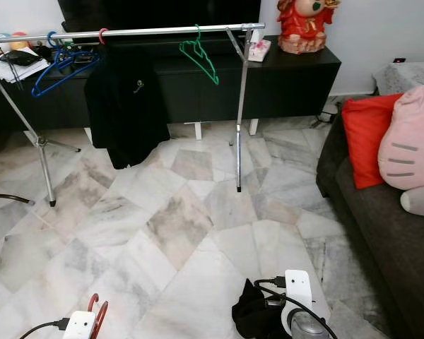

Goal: Hang hanger

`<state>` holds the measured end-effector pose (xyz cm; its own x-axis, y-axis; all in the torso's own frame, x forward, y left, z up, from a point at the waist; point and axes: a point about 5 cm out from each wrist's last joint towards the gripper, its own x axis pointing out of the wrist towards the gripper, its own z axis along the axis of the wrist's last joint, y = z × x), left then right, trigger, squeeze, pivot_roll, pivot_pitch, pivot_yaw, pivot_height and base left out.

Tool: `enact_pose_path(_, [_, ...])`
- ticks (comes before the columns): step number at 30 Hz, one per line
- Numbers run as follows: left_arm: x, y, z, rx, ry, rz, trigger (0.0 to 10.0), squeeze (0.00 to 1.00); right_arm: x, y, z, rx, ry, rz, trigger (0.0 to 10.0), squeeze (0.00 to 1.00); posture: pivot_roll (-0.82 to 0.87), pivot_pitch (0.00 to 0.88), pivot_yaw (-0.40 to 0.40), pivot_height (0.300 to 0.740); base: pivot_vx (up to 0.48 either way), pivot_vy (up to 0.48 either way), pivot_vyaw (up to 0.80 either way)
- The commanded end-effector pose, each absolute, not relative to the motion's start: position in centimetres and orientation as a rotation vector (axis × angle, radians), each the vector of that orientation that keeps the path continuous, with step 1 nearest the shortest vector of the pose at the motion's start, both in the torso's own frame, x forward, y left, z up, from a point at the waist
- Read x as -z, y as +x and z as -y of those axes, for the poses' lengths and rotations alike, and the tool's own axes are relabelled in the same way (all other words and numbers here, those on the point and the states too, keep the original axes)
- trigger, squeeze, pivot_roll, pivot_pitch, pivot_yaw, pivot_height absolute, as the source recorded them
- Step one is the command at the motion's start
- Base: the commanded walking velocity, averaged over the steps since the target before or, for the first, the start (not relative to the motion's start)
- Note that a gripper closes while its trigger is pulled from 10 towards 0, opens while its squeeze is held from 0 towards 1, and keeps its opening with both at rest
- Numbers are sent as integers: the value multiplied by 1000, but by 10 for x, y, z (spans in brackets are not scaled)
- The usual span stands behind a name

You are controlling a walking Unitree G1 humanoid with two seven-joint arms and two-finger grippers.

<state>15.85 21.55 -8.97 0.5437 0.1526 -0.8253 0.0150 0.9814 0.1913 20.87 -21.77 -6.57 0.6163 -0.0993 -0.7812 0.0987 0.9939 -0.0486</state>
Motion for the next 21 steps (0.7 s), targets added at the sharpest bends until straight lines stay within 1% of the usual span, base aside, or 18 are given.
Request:
enact_pose_path(1, [93, 152, -214, -80, 194, -1027, 10000, 0, 64, 211, 219, 116, -1, -884, 10000, 0, -79, 58, 7, 740, 0, 0, 0])
enact_pose_path(6, [94, 150, -215, -80, 192, -1031, 10000, 0, 64, 211, 219, 111, -4, -886, 10000, 0, -80, 62, 8, 740, 0, 0, 0])
enact_pose_path(10, [93, 146, -223, -86, 193, -1036, 10000, 0, 64, 212, 218, 116, -2, -888, 10000, 0, -85, 61, 10, 740, 0, 0, 0])
enact_pose_path(14, [93, 143, -229, -93, 196, -1038, 10000, 0, 64, 212, 218, 119, 0, -887, 10000, 0, -84, 63, 10, 740, 0, 246, 0])
enact_pose_path(21, [94, 140, -231, -97, 194, -1042, 10000, 0, 64, 211, 219, 113, -1, -887, 10000, 0, -82, 67, 8, 740, 0, 249, 0])
